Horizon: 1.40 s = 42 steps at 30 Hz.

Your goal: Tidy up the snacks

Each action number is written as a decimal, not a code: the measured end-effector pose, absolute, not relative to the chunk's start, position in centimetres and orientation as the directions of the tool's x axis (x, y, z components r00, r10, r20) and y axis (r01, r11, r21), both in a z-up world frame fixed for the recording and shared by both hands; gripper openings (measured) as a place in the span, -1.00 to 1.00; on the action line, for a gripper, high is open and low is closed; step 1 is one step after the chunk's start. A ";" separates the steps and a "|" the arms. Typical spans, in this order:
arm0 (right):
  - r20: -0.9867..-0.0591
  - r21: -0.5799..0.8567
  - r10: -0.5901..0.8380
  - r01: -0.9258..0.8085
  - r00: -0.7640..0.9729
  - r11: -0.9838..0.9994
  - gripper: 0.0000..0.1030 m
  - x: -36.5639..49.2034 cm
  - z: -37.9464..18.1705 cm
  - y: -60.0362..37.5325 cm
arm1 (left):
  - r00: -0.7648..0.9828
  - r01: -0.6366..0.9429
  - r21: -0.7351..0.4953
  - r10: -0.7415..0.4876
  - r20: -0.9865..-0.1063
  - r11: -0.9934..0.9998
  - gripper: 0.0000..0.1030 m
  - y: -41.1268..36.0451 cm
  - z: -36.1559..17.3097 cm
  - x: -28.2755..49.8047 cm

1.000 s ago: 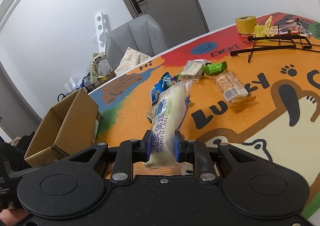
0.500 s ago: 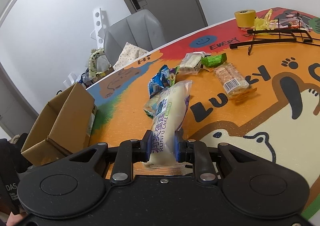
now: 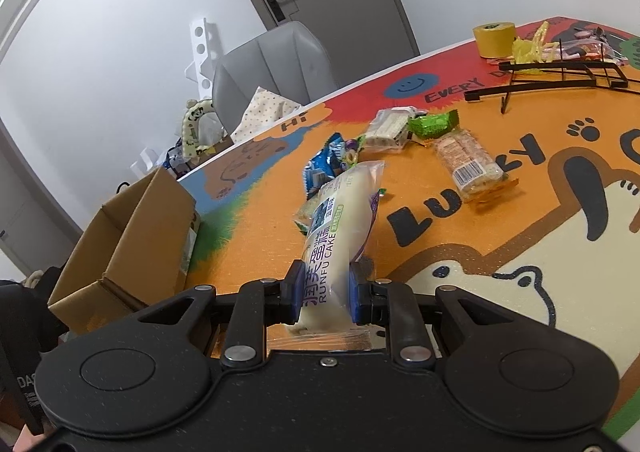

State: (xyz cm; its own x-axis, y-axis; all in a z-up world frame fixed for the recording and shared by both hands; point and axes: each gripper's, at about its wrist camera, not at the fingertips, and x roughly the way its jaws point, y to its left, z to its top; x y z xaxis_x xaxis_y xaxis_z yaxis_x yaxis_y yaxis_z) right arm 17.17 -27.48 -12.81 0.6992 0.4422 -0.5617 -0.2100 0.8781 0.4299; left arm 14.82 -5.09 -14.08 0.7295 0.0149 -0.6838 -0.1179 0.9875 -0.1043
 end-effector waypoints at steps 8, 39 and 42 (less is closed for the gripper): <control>-0.540 0.426 0.457 -0.238 0.707 0.873 -0.60 17.2 -11.5 -26.6 | 0.779 -0.075 -0.112 -0.012 -0.627 0.991 -0.27 -5.5 -10.9 13.7; -0.468 0.371 0.535 -0.393 0.703 0.841 -0.60 18.9 -6.1 -18.4 | 0.861 -0.199 -0.187 0.081 -0.502 0.962 -0.26 4.3 -4.1 12.1; -0.465 0.360 0.543 -0.411 0.699 0.837 -0.60 19.2 -5.5 -17.2 | 0.859 -0.218 -0.195 0.093 -0.504 0.956 -0.26 5.5 -4.2 12.0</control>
